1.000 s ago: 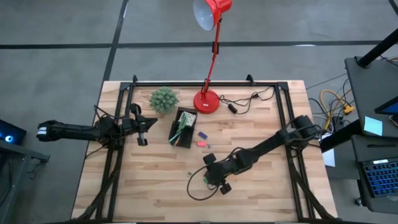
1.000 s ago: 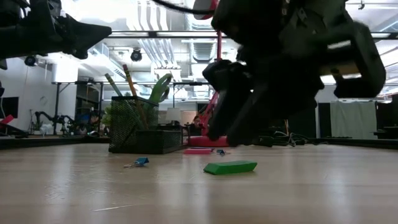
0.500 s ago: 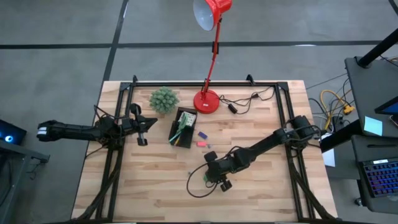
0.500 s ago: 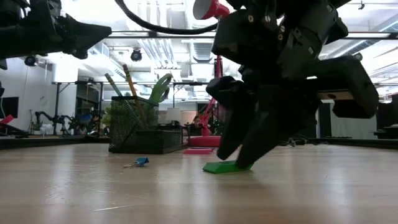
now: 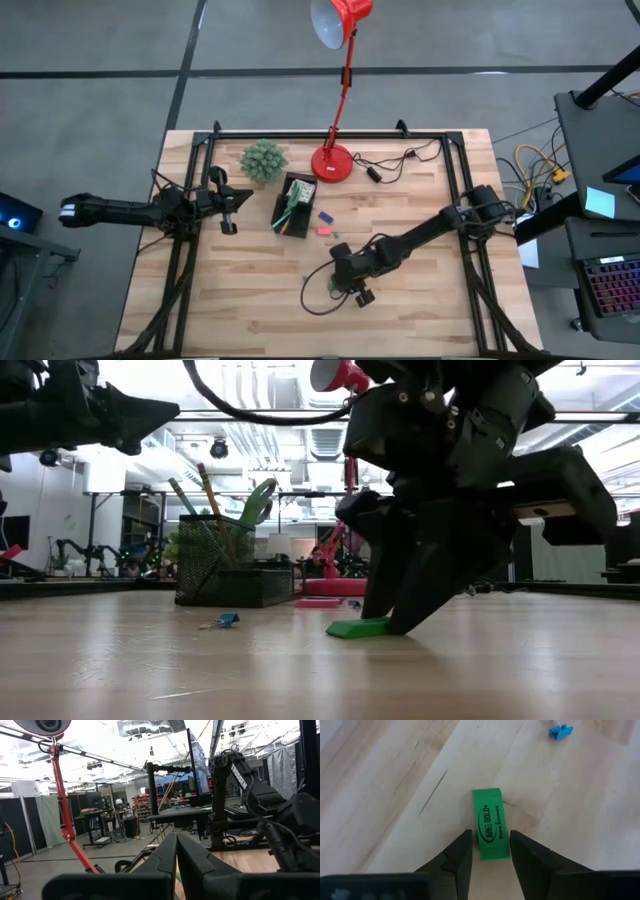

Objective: Pick and place office supplies into organizer
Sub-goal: Put the green eraser in the black desk organizer

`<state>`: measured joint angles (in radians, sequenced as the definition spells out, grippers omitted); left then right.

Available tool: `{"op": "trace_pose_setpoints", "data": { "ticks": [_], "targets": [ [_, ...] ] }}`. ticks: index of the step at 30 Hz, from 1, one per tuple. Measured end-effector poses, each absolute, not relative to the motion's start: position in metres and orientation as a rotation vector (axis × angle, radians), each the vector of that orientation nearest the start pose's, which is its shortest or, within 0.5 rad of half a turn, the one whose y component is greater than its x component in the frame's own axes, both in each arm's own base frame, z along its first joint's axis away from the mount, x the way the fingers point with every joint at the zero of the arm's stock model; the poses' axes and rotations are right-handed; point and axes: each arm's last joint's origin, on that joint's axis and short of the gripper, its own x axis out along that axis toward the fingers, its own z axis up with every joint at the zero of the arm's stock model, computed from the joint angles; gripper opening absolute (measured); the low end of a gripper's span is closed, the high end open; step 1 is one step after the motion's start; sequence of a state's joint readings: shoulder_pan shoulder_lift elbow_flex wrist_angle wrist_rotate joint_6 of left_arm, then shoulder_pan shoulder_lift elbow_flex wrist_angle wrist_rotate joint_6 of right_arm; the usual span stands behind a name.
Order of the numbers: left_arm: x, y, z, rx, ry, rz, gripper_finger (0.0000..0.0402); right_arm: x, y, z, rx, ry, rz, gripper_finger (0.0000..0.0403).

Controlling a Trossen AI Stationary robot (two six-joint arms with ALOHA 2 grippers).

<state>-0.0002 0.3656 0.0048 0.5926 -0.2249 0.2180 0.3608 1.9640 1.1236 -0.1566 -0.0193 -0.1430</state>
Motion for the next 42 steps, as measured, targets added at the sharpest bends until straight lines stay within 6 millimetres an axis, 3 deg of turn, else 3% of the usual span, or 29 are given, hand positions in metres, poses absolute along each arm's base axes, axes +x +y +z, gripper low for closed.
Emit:
{"op": "trace_pose_setpoints", "data": {
  "ticks": [14,30,42],
  "targets": [
    [0.117,0.006,0.190,0.188,-0.206,0.247,0.0000,0.358,0.136,0.110,-0.249,1.011,0.434,0.0078],
    [0.117,0.006,0.190,0.188,-0.206,0.247,0.0000,0.357,0.134,0.129,-0.263,0.953,0.448,0.0068],
    [0.117,0.006,0.190,0.188,-0.206,0.247,0.0000,0.360,0.131,0.131,-0.289,0.922,0.443,0.0068]
  ]
}}
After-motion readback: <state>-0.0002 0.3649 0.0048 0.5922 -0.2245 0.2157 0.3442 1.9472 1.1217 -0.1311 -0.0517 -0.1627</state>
